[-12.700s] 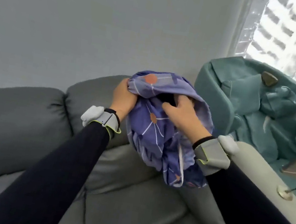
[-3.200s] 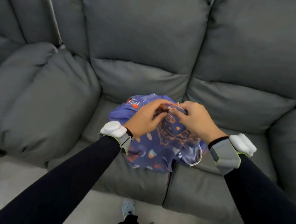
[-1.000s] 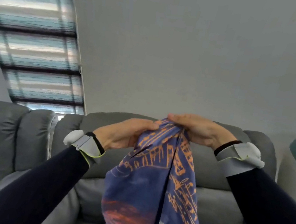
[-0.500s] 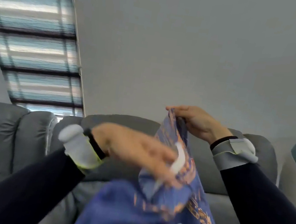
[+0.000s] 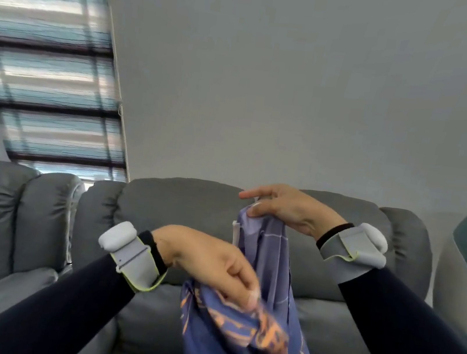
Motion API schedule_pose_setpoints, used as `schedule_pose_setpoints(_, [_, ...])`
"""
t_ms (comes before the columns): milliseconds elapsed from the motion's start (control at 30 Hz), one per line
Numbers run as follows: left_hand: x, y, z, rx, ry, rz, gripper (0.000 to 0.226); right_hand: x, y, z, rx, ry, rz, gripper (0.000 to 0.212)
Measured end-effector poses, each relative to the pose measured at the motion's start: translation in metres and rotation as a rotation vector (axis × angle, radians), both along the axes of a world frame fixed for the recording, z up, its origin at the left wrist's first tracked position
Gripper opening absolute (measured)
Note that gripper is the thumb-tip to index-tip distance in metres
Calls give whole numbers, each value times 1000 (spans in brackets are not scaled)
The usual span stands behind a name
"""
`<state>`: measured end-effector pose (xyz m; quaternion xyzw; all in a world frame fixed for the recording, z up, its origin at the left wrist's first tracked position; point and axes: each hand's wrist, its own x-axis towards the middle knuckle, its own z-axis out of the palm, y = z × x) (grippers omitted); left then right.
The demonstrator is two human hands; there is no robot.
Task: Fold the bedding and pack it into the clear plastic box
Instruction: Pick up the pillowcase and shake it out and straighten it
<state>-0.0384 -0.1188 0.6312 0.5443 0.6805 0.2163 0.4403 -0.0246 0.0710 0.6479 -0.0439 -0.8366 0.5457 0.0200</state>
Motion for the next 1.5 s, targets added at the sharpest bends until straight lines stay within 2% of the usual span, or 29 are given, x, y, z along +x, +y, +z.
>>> schedule_pose_setpoints(67, [-1,-2,-9,-20,310,-73,24,0,-5,-3,6,-2,-31,35])
schedule_pose_setpoints(100, [-3,-1,-10,37,447,-53,26,-1,-8,-6,-18,-2,-47,35])
schedule_pose_setpoints(167, [-10,2,-11,304,587,57,21,-4,-15,-12,-111,36,-106,38])
schedule_pose_setpoints(233, [-23,8,-18,665,657,295,20,-6,-21,-17,-329,105,-150,39])
schedule_pose_setpoints(267, [-31,10,-24,831,679,496,23,-6,-24,-18,-471,132,-142,38])
schedule_pose_setpoints(300, [-37,13,-30,965,649,717,24,-6,-25,-18,-589,153,-122,36])
schedule_pose_setpoints(333, [-42,13,-33,1020,548,894,21,-5,-25,-18,-654,166,-97,34])
schedule_pose_setpoints(367, [-45,12,-34,1000,387,987,14,-3,-25,-17,-669,171,-67,31])
schedule_pose_setpoints(433, [-48,8,-33,830,118,930,5,0,-23,-16,-630,188,-28,26])
schedule_pose_setpoints(500, [-49,4,-31,720,61,775,11,2,-19,-17,-537,223,-32,24])
schedule_pose_setpoints(600, [-44,2,-29,603,-113,648,11,10,-15,-17,-92,260,-94,34])
schedule_pose_setpoints(633, [-44,1,-27,581,-120,636,10,13,-16,-15,67,246,-114,39])
schedule_pose_setpoints(667, [-46,0,-24,572,-74,640,9,15,-20,-13,195,212,-115,40])
schedule_pose_setpoints(733, [-51,-2,-16,570,174,653,9,20,-27,-9,349,98,-68,28])
schedule_pose_setpoints(767, [-54,-3,-12,572,333,645,12,22,-30,-10,356,45,-53,23])
schedule_pose_setpoints(833, [-58,-3,-6,573,571,610,16,24,-31,-17,347,21,-60,34])
schedule_pose_setpoints(900, [-60,-1,-2,603,712,620,16,22,-29,-28,495,46,-83,47])
schedule_pose_setpoints(933, [-60,0,-1,642,756,634,15,20,-29,-34,573,50,-120,46])
schedule_pose_setpoints(1000, [-62,1,-5,721,833,633,15,15,-31,-40,637,142,-260,35])
schedule_pose_setpoints(1100, [-62,3,-20,701,989,590,18,15,-33,-33,565,352,-488,18])
schedule_pose_setpoints(1167, [-60,5,-28,723,982,634,16,19,-33,-30,579,411,-539,17])
schedule_pose_setpoints(1267, [-55,11,-28,887,888,740,9,23,-38,-32,588,428,-542,18])
schedule_pose_setpoints(1433, [-43,24,-25,966,862,728,10,21,-45,-33,364,508,-432,23])
schedule_pose_setpoints(1500, [-43,27,-28,967,846,729,11,21,-45,-31,382,506,-418,19])
